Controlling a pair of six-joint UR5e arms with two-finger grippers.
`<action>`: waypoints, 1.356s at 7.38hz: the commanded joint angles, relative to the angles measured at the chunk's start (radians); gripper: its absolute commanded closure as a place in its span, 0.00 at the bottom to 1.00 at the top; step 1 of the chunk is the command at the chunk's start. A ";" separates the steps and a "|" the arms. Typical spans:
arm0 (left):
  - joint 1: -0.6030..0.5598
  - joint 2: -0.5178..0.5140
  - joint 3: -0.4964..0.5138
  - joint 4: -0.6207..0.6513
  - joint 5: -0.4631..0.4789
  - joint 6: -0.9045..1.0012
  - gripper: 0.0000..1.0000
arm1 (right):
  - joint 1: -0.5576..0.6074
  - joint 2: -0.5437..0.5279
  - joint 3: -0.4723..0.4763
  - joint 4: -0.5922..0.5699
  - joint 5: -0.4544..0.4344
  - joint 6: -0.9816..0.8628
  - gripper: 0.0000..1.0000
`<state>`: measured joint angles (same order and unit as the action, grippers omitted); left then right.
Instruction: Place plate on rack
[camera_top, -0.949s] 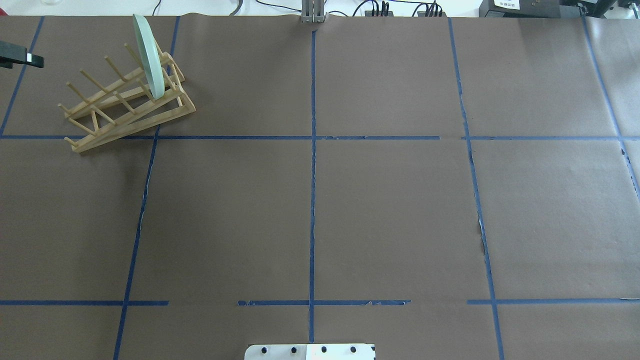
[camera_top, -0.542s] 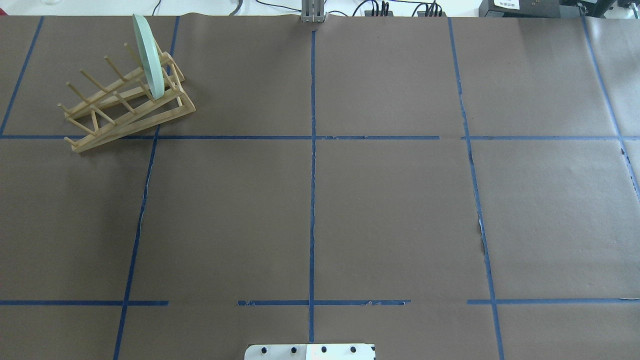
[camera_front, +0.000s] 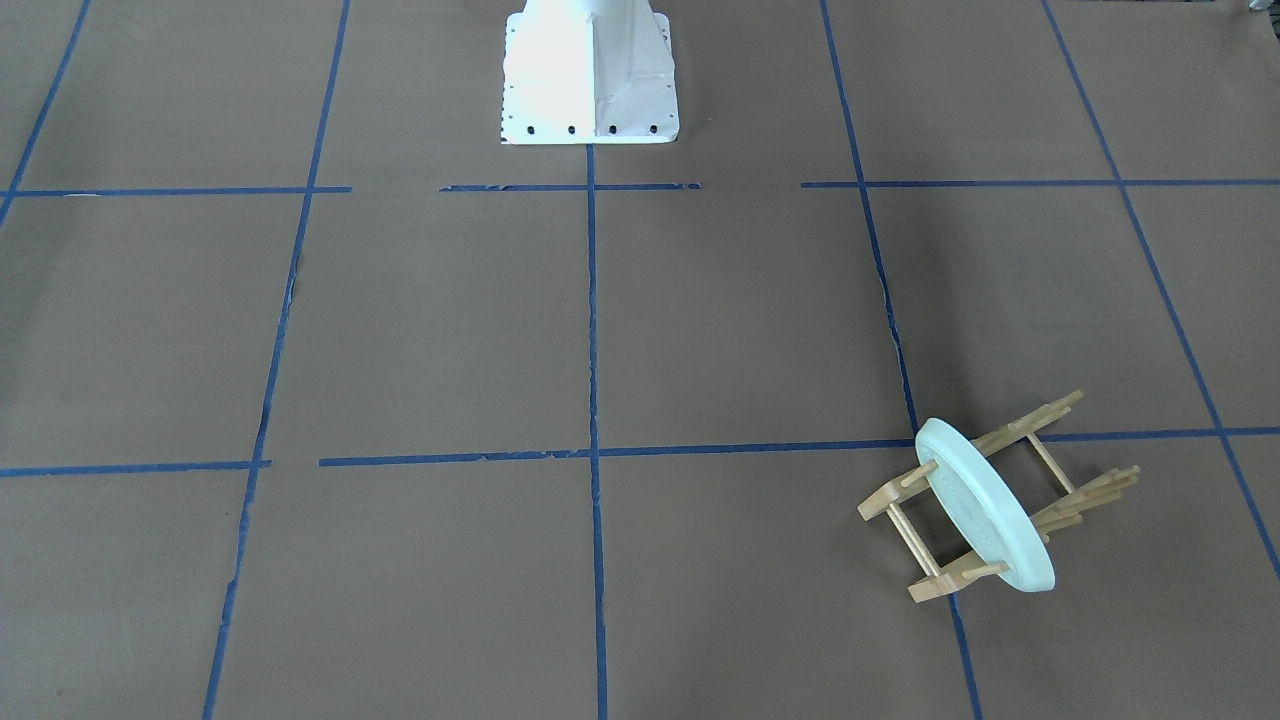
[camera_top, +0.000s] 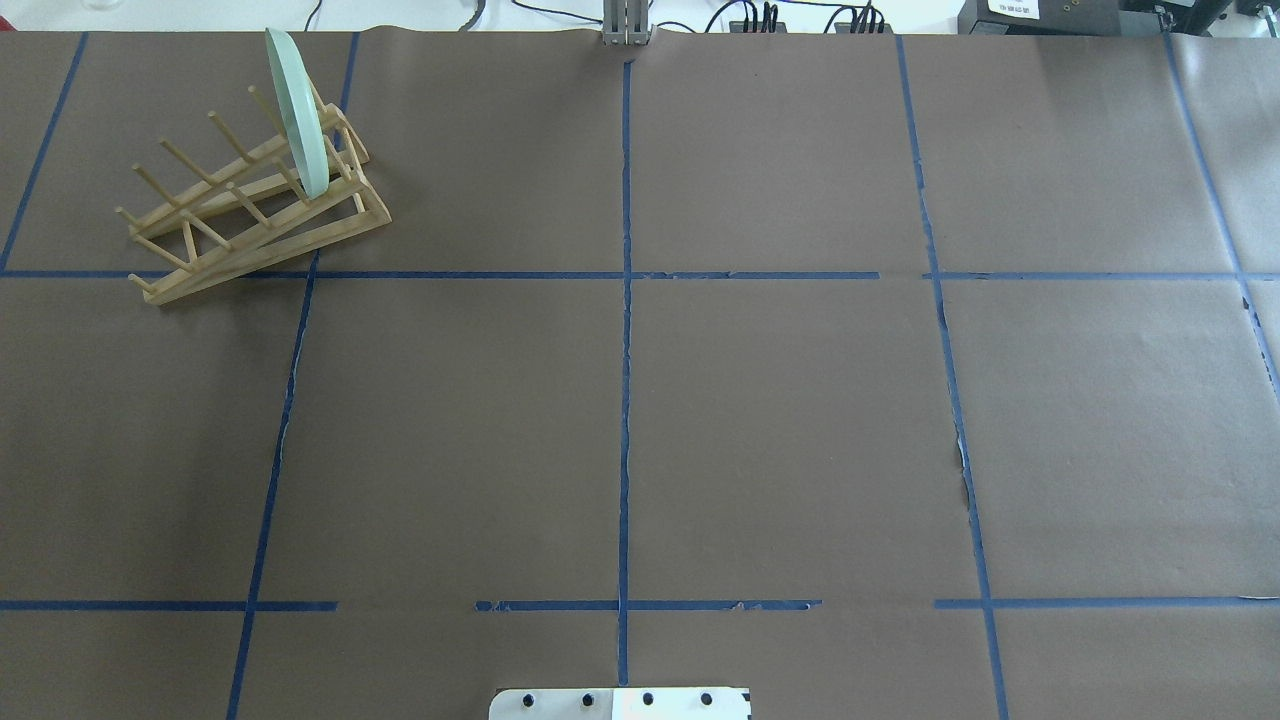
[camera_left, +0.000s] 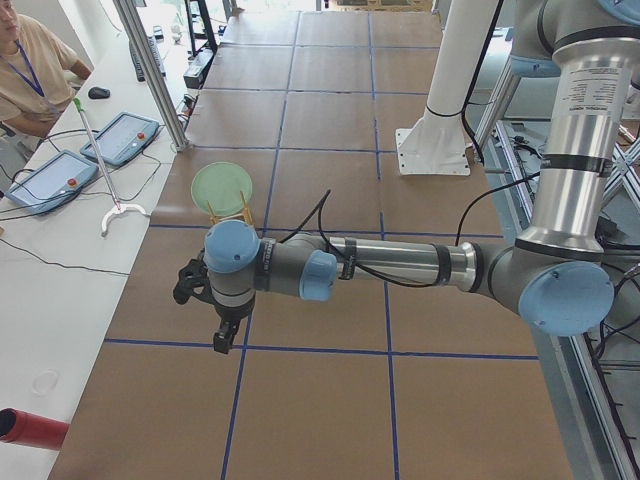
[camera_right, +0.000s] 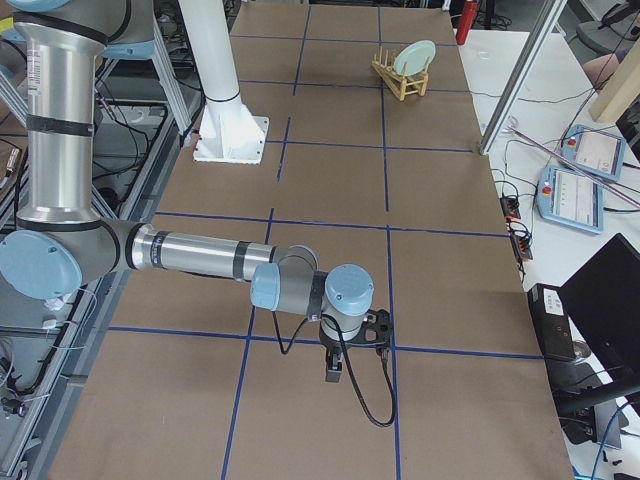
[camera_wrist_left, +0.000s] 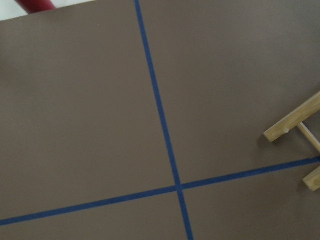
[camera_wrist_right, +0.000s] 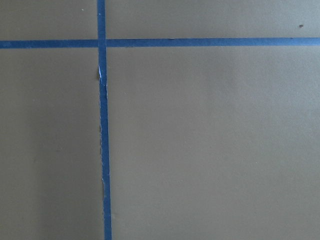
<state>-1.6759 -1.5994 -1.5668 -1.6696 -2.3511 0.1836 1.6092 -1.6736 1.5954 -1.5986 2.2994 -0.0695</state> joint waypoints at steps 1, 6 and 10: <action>-0.005 0.072 -0.035 0.019 0.000 0.007 0.00 | 0.000 0.000 0.000 -0.001 0.000 -0.001 0.00; 0.041 -0.008 -0.059 0.226 0.001 -0.027 0.00 | 0.000 0.000 0.000 0.000 0.000 -0.001 0.00; 0.042 0.044 -0.085 0.217 -0.005 -0.024 0.00 | 0.000 0.000 0.000 -0.001 0.000 0.000 0.00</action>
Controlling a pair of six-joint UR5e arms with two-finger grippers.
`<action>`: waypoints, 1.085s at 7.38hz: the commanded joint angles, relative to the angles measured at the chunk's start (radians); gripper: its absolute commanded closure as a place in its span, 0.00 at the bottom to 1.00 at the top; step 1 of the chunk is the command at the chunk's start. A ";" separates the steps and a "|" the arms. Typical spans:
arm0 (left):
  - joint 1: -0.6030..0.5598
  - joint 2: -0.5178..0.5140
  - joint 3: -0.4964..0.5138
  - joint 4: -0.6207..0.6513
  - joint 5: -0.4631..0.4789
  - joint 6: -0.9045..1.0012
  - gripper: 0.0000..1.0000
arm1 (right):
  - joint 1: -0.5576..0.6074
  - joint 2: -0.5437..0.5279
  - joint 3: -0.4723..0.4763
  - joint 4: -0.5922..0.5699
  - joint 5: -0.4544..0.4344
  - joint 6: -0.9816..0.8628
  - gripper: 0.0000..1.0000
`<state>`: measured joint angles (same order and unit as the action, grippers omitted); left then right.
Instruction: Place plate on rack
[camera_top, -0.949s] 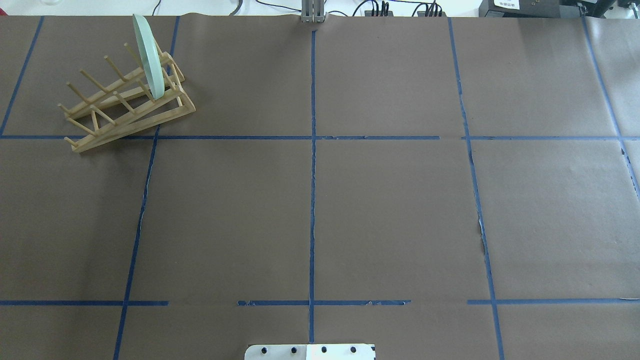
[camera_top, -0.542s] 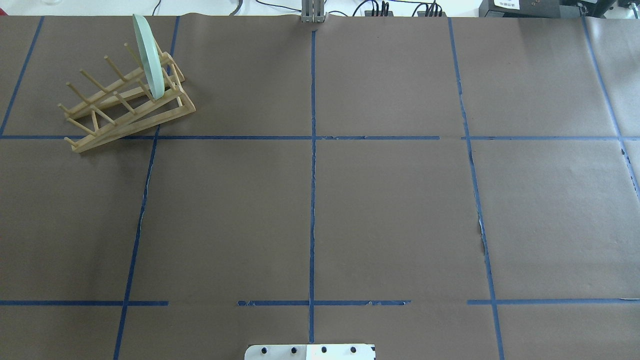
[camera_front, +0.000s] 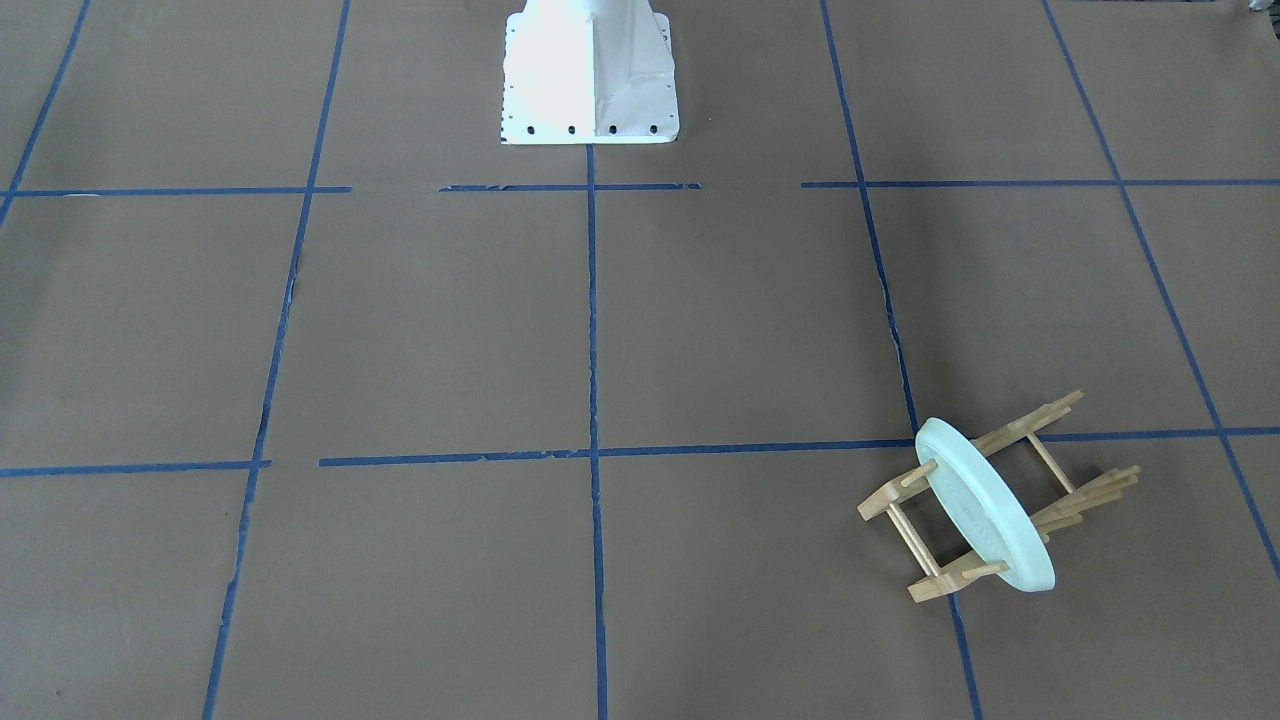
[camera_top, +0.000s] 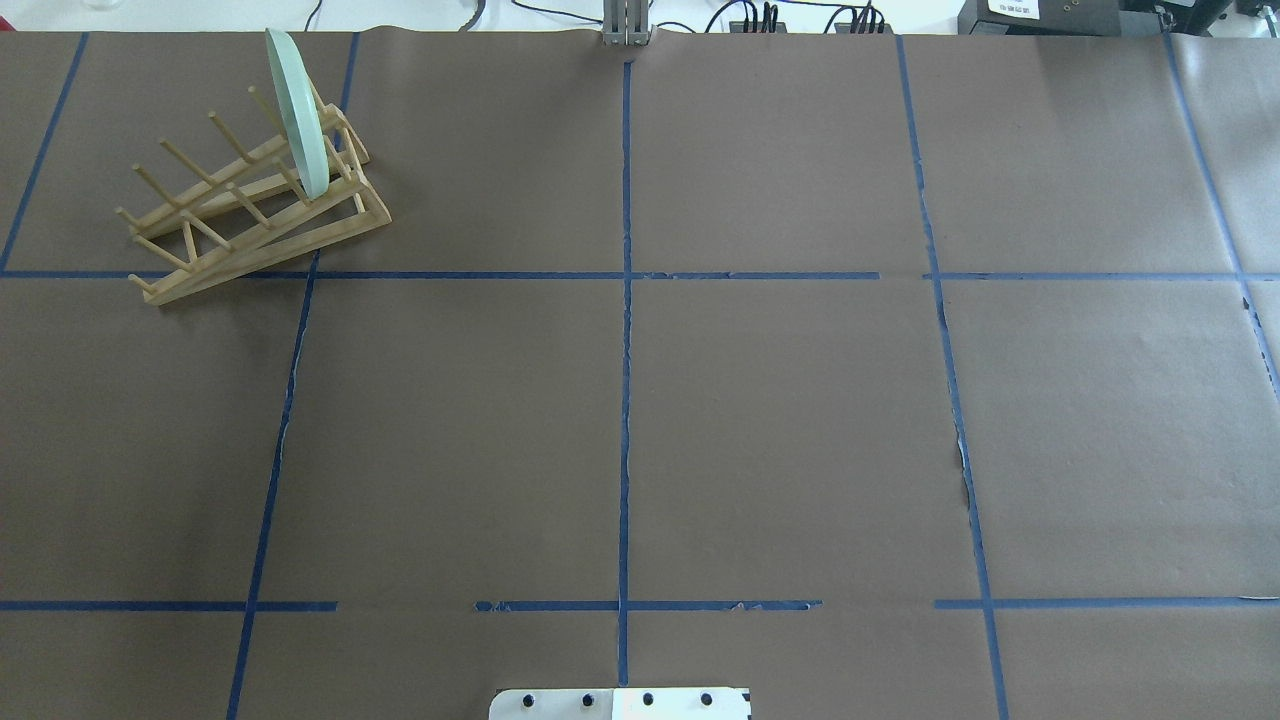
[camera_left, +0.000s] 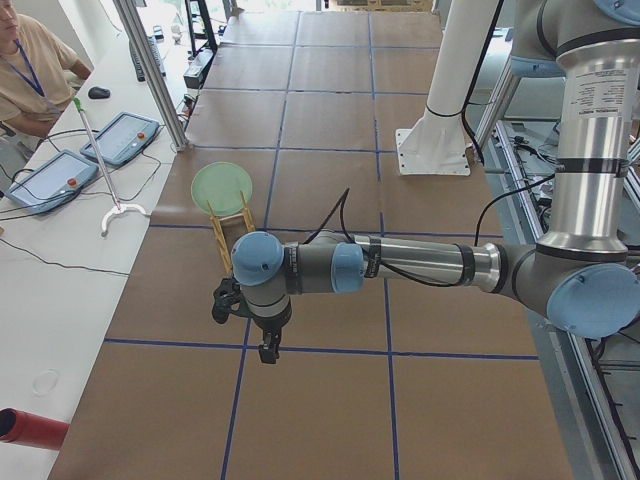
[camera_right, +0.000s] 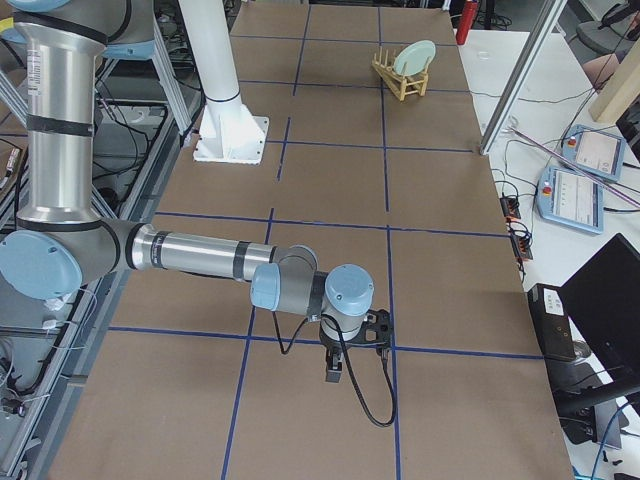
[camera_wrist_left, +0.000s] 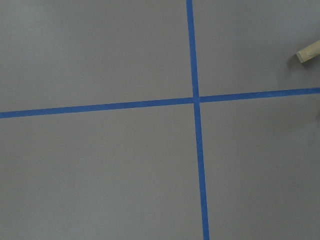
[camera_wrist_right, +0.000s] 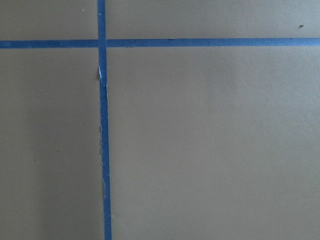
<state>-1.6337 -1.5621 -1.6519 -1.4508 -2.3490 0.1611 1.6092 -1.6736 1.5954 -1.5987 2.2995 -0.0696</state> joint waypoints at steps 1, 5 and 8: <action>0.001 -0.004 0.020 0.004 0.002 0.000 0.00 | 0.000 0.000 0.000 0.000 0.000 0.001 0.00; 0.001 -0.006 0.004 0.015 0.002 0.000 0.00 | 0.000 0.000 0.000 -0.001 0.000 -0.001 0.00; 0.001 -0.006 -0.003 0.015 0.004 0.000 0.00 | 0.000 0.000 0.000 -0.001 0.000 -0.001 0.00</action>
